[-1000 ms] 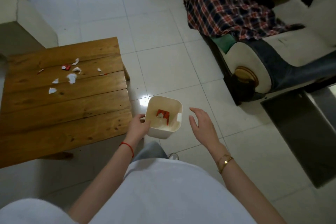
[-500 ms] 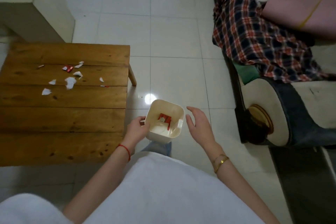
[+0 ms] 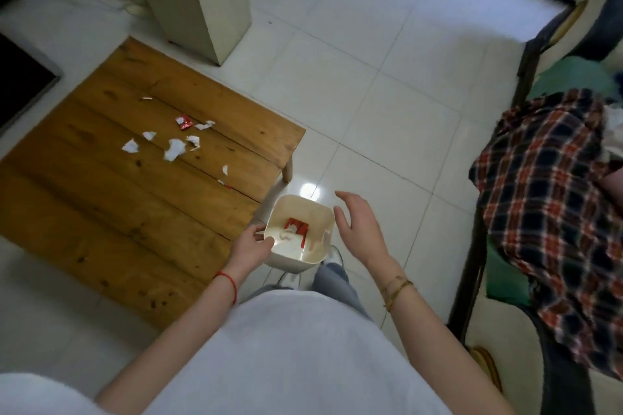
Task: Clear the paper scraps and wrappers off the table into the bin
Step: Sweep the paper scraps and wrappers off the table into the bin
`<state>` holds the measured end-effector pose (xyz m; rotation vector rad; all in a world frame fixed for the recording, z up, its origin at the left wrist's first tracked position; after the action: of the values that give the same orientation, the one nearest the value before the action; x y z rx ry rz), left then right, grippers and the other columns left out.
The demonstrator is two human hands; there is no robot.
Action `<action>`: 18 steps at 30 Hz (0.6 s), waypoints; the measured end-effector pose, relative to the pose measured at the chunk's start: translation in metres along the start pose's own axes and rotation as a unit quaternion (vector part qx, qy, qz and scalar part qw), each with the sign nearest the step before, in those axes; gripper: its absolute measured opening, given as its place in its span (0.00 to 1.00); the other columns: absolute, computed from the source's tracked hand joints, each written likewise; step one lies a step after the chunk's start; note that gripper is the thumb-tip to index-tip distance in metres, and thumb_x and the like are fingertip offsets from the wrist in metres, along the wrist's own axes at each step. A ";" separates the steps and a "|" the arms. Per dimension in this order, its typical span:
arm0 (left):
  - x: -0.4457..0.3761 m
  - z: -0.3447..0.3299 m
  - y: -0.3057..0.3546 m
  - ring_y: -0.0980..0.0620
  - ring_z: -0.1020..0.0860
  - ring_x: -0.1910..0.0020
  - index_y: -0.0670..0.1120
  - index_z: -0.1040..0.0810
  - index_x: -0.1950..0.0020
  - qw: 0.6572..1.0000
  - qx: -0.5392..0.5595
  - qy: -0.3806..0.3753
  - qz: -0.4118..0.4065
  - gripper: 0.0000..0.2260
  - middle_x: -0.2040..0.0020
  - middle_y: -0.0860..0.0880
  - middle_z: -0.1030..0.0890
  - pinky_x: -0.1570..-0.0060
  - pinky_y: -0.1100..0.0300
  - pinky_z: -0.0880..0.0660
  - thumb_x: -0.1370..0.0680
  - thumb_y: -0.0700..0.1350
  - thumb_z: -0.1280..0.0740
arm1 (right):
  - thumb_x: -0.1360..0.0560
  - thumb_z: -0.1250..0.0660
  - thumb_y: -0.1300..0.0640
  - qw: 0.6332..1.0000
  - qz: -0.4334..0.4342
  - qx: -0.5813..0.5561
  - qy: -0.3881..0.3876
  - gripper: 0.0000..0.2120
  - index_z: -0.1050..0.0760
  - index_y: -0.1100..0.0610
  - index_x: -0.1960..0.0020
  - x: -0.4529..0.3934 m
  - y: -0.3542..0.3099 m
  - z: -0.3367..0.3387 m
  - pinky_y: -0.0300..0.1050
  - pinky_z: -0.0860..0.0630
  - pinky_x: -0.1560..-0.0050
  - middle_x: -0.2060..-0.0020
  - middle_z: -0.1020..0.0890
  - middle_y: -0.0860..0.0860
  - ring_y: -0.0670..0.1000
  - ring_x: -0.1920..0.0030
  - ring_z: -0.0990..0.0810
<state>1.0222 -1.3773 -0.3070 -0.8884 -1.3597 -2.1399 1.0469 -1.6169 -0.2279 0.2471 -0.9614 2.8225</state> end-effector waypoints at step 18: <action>-0.050 -0.049 -0.042 0.48 0.23 0.49 0.43 0.24 0.37 0.889 0.291 0.249 0.252 0.17 0.42 0.44 0.19 0.51 0.59 0.28 0.27 0.41 0.35 | 0.19 0.43 0.53 0.882 0.311 0.165 -0.313 0.19 0.30 0.59 0.31 -0.220 -0.078 -0.102 0.48 0.32 0.35 0.35 0.25 0.57 0.56 0.35 0.27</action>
<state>1.0148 -1.4032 -0.3844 -0.3490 -1.2147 -1.3140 1.2657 -1.5127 -0.3064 1.1413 -0.7197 3.5922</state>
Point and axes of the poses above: each hand's wrist, its own x-axis away from the middle knuckle, its own z-axis out of the back of the hand, y = z × x, the point moved 10 cm from there along -x, towards the middle knuckle
